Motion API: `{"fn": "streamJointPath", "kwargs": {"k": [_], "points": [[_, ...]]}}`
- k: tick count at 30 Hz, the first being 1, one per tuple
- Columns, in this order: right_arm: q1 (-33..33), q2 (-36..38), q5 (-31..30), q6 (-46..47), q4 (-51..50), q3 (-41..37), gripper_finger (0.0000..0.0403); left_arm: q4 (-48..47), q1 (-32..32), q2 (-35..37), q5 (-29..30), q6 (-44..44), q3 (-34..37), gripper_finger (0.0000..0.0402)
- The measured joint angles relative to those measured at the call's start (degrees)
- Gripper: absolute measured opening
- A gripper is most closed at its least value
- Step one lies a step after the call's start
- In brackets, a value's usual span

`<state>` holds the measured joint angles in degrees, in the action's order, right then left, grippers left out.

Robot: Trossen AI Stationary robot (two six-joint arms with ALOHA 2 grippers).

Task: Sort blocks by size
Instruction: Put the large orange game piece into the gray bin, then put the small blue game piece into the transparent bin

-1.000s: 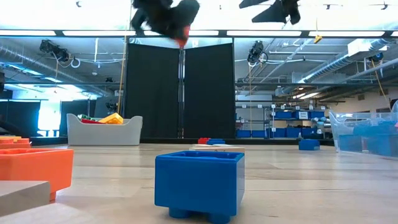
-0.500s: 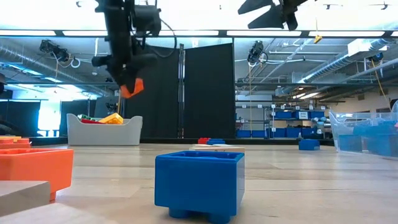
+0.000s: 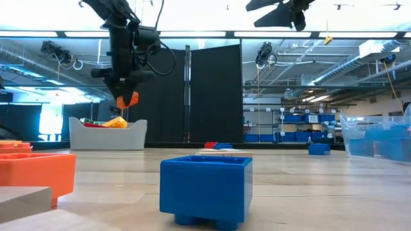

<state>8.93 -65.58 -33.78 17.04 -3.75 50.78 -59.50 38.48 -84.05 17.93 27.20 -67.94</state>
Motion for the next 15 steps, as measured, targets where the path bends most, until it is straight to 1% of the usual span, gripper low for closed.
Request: {"fn": "streamJointPath", "kwargs": {"k": [5,11,15], "points": [[-0.16,0.00,0.00,-0.13,0.00,0.00,0.0276,-0.12,0.15,0.00,0.04,0.02,0.00,0.0149],[-1.19,0.00,0.06,-0.24,0.07,0.00,0.0272,-0.64,0.13,0.00,-1.06,1.50,0.00,0.0152],[-1.58,0.00,3.07,-2.13,0.09,0.00,0.0262,-0.62,0.13,0.00,-1.08,1.53,0.00,0.0152]]}}
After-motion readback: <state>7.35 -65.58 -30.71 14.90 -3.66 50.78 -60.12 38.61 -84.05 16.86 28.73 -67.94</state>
